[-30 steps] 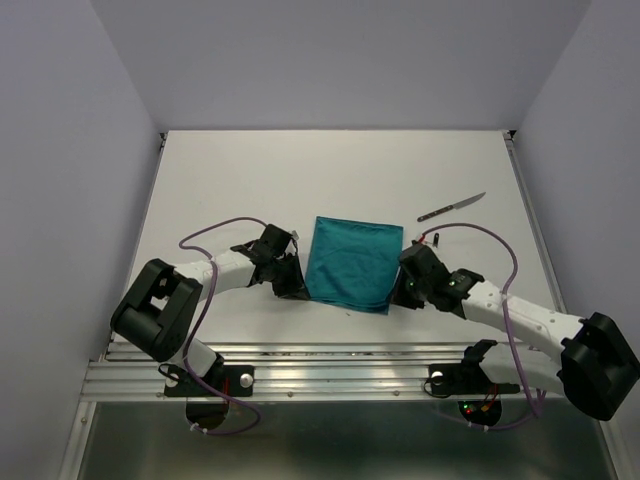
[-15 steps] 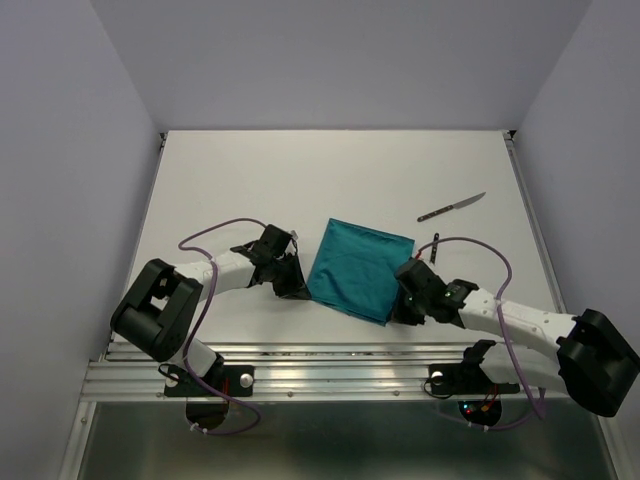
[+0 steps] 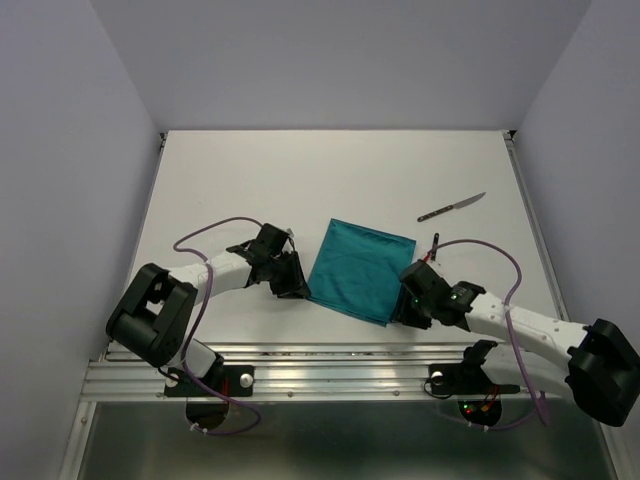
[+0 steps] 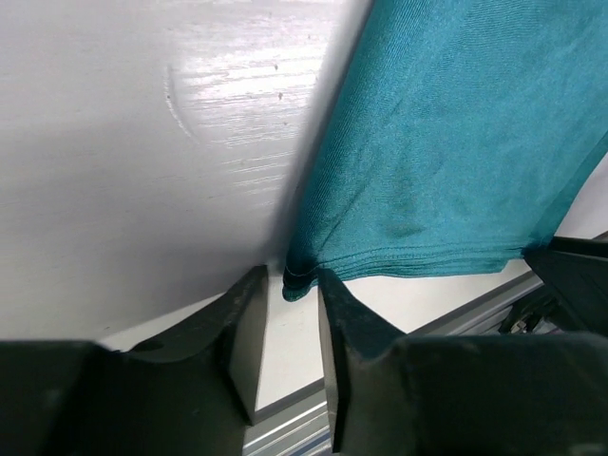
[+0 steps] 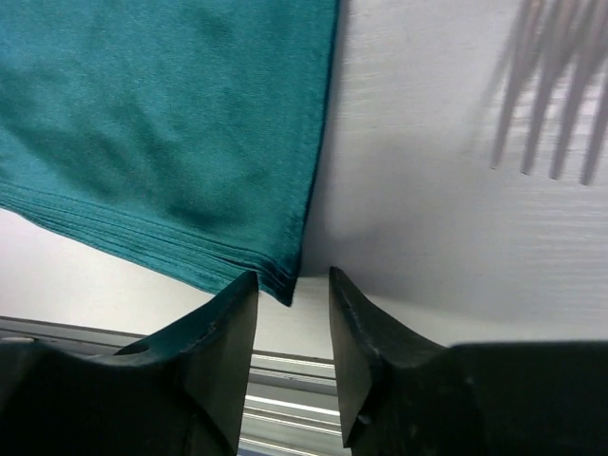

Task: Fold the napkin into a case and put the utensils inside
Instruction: Smooth out the square-folded napkin at the center of the board.

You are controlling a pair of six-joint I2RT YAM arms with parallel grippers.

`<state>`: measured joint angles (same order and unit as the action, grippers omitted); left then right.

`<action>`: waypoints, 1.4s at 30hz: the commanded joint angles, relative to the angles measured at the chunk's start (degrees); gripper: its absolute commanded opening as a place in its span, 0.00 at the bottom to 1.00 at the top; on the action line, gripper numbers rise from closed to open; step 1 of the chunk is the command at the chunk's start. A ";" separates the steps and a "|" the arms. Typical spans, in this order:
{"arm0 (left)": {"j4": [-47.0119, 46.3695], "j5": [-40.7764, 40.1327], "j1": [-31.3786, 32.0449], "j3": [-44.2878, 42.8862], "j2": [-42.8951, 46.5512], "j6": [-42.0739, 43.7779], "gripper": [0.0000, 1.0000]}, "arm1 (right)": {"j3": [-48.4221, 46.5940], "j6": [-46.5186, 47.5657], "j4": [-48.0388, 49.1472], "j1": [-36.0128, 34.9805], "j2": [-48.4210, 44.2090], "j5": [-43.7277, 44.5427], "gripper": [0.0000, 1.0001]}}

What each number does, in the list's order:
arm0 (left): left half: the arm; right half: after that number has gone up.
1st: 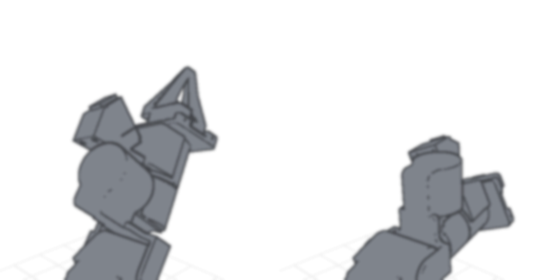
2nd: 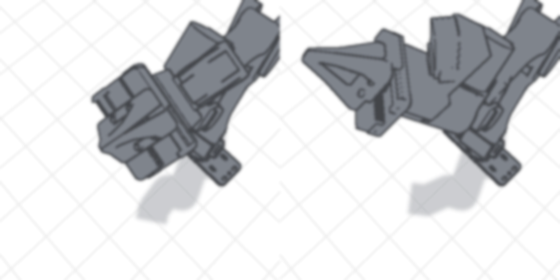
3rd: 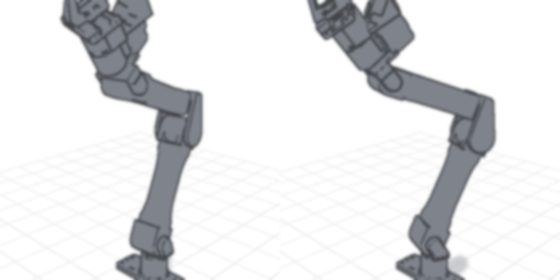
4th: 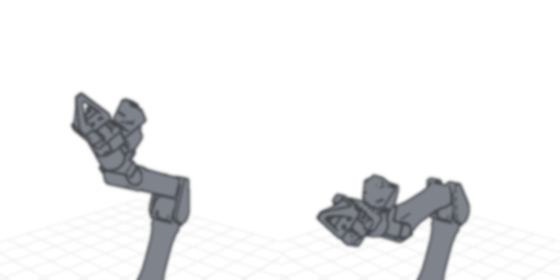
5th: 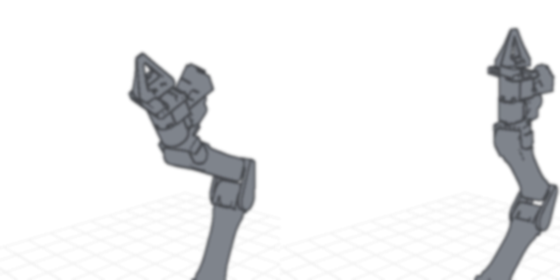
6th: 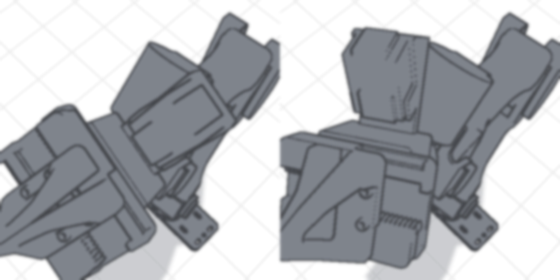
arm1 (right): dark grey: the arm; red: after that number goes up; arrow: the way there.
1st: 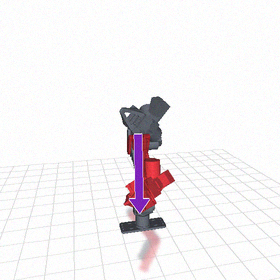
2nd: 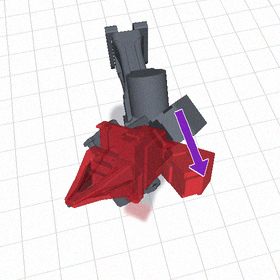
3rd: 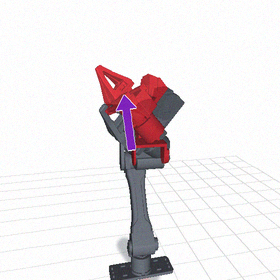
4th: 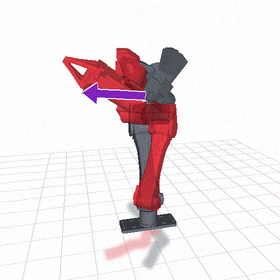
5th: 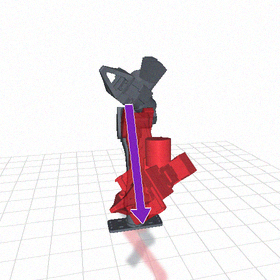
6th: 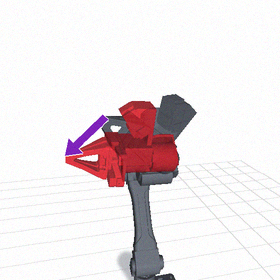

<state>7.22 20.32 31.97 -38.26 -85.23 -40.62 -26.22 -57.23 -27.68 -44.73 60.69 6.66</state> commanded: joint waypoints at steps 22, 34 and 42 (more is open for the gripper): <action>2.80 0.60 0.73 -2.78 0.34 3.00 0.62 | -10.96 2.83 -3.78 -0.45 4.70 8.55 0.47; 1.40 2.01 1.52 -3.67 -2.31 4.41 0.00 | -7.36 0.89 -3.52 -0.45 3.56 5.48 0.46; -1.86 4.12 0.55 -0.76 -0.64 3.44 0.00 | -5.95 3.00 1.66 -1.59 4.97 -1.82 0.38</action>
<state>6.98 23.40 32.75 -39.97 -88.05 -37.56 -32.23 -55.00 -30.04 -45.19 65.34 7.49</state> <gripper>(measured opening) 0.041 0.391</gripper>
